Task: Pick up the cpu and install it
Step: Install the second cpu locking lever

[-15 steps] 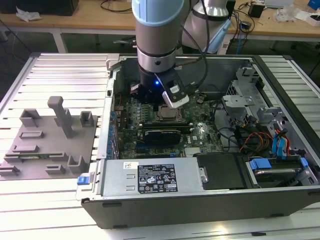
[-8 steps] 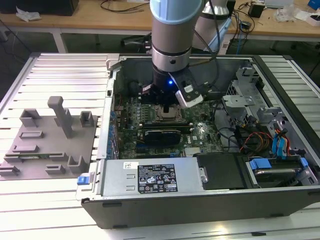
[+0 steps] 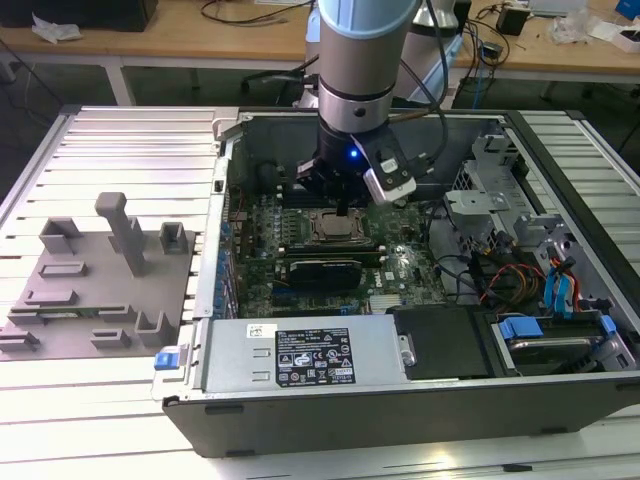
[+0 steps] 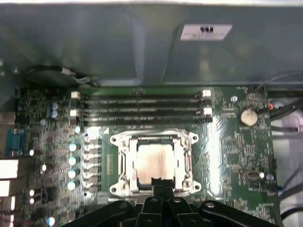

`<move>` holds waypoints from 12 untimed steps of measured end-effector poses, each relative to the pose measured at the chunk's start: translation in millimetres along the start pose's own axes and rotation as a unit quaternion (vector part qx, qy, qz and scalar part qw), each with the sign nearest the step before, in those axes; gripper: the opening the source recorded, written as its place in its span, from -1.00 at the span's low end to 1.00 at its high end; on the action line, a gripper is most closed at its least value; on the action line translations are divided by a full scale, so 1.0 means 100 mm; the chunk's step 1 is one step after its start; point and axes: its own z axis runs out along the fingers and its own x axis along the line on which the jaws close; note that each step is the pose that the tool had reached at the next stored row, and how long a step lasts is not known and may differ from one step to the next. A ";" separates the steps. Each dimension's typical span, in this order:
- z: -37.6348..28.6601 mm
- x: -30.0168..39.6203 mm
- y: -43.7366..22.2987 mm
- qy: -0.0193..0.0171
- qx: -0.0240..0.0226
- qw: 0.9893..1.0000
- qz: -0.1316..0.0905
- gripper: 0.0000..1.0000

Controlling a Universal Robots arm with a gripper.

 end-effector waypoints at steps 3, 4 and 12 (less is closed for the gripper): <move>0.003 -0.004 0.015 0.000 0.000 1.000 0.000 -0.79; 0.002 -0.004 0.015 0.000 0.000 1.000 0.000 -0.79; 0.003 -0.006 0.015 0.000 0.000 1.000 0.000 -0.79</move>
